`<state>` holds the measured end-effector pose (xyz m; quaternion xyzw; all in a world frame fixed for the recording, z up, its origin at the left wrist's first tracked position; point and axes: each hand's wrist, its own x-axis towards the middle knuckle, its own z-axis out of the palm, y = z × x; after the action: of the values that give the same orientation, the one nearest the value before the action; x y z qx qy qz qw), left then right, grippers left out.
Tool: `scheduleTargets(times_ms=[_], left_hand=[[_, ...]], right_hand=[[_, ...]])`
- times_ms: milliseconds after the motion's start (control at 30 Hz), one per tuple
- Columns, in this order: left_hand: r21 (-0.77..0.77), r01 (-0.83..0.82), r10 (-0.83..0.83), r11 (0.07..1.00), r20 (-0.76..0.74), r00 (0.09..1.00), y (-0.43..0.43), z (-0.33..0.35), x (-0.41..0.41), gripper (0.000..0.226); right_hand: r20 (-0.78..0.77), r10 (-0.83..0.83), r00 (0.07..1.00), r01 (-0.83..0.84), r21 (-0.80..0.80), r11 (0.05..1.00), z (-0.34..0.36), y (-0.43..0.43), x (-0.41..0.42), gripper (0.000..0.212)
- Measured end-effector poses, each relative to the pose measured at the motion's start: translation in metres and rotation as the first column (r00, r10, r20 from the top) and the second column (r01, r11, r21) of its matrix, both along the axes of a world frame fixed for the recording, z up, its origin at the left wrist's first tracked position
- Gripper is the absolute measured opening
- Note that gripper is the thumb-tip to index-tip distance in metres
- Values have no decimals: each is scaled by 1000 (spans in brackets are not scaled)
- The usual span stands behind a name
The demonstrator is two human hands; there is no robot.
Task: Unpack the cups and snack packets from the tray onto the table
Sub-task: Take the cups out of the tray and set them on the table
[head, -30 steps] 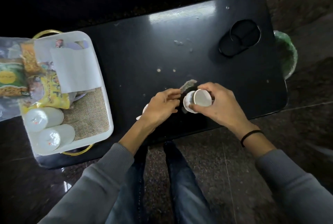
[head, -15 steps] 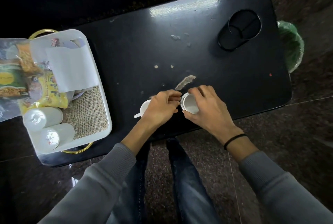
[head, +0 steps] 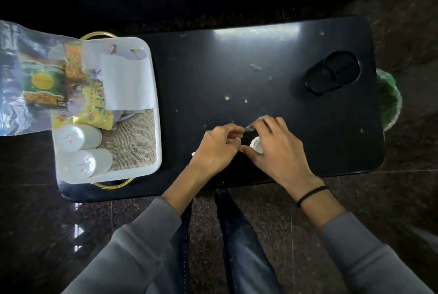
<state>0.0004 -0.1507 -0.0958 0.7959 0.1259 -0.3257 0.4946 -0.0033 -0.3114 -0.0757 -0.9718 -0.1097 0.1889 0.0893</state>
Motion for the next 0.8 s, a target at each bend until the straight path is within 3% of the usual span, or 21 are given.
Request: scheduleTargets(times_ms=[233,567,800], left_hand=[[65,-111,98,992,175,980,55,23,-1,27],[298,-361,305,883,218,927,175,33,-24,24],[588,-305,183,749,259,948,244,21,-64,31]], right_hand=[[12,137,990,-138,112,984,13,62,26,39],[-57,302,952,-262,364,894,1,200,35,36],[-166,416,894,-323,405,855,-16,274,25,39]])
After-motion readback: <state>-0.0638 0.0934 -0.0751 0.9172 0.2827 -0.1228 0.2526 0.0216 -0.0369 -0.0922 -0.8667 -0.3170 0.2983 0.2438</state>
